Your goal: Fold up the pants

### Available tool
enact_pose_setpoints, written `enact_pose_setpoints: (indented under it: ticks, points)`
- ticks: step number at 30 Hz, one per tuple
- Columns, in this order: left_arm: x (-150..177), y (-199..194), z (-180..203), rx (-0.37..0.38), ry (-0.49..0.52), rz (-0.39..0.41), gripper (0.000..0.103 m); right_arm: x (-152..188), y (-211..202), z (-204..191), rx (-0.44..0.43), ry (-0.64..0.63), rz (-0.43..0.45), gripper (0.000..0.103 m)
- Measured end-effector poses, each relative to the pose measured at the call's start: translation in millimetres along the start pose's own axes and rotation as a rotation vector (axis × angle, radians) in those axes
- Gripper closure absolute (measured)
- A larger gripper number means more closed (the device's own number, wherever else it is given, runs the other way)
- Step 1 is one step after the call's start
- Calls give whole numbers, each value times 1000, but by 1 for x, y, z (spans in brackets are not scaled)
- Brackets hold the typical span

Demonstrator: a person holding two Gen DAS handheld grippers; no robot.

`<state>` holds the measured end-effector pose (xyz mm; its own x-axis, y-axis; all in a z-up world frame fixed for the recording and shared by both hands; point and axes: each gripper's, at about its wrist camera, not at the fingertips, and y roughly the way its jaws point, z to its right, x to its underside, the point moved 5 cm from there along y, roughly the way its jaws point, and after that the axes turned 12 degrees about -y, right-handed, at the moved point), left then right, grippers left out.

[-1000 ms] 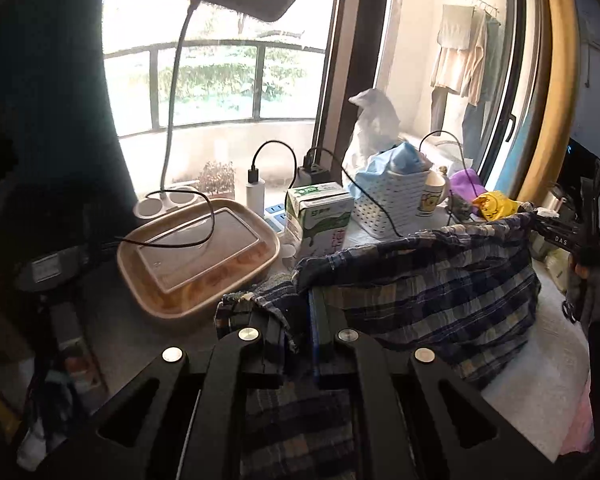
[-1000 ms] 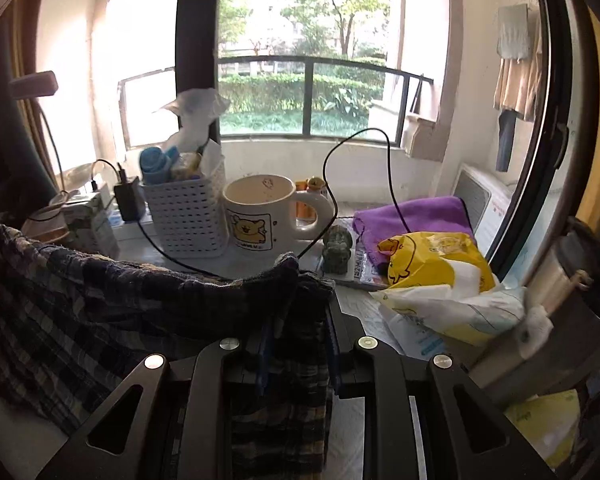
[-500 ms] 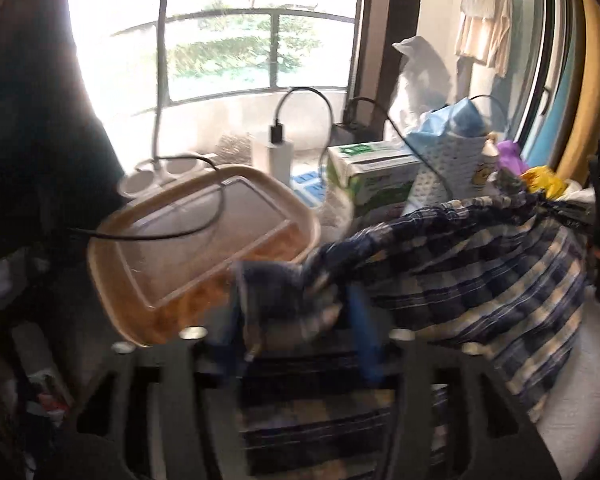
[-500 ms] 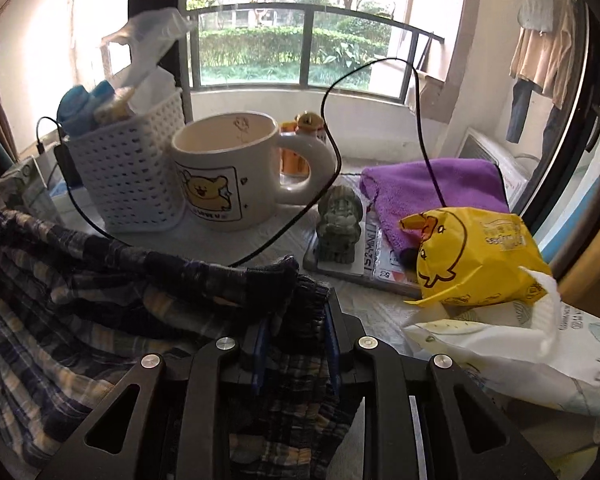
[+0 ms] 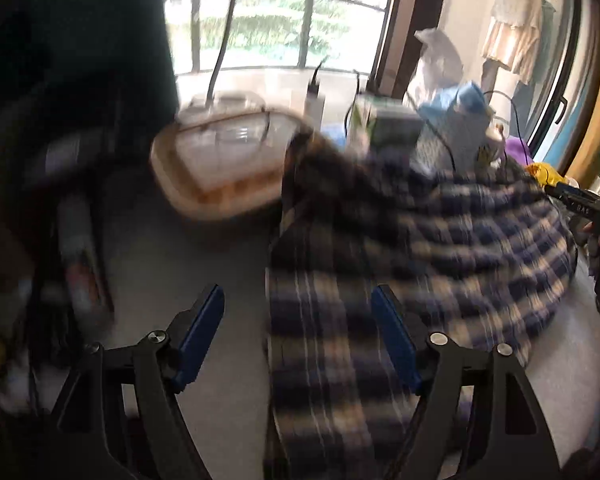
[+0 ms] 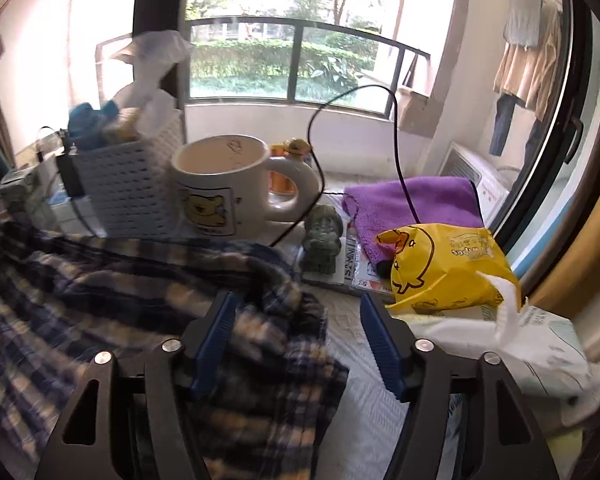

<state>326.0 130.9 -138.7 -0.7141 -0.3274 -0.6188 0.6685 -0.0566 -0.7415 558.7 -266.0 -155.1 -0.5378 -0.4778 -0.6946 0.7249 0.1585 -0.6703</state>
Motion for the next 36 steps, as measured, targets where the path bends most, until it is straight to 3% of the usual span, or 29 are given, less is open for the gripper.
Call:
enact_pose_setpoints:
  ticks: [7,10,12,16,18,20,23,27,30,31,33,35,36]
  points:
    - [47,-2,-11,22,-93,-86,27,17,-43,-23,-31,6,25,32]
    - [57,-4,-14,60,-113,-75,28,37,-53,-28,-49,46,4,32]
    - [62,-5,-8,68,-71,-63,48,55,-58,-31,-57,77,-18,32]
    - [70,-3,-7,40,-40,-51,69,88,-63,-34,-58,130,-61,32]
    - [69,-2,-11,22,-48,-48,85,103,-66,-35,-70,156,-77,32]
    - [70,-4,-16,15,-53,-51,88,119,-68,-35,-95,197,-93,32]
    - [75,-19,-19,-46,-37,-28,88,131,-70,-37,-139,234,-105,32]
    - [77,-58,-3,-58,16,53,88,137,-70,-36,-151,267,-112,31]
    - [87,-82,28,34,54,63,85,133,-69,-36,-170,277,-103,31]
    - [92,-85,41,76,73,57,81,130,-68,-37,-172,273,-100,31]
    - [104,-85,71,132,142,41,52,125,-68,-39,-176,261,-89,30]
    - [114,-76,97,174,190,23,38,122,-68,-40,-181,256,-83,30]
    - [118,-71,106,176,214,12,37,121,-69,-41,-184,250,-79,29]
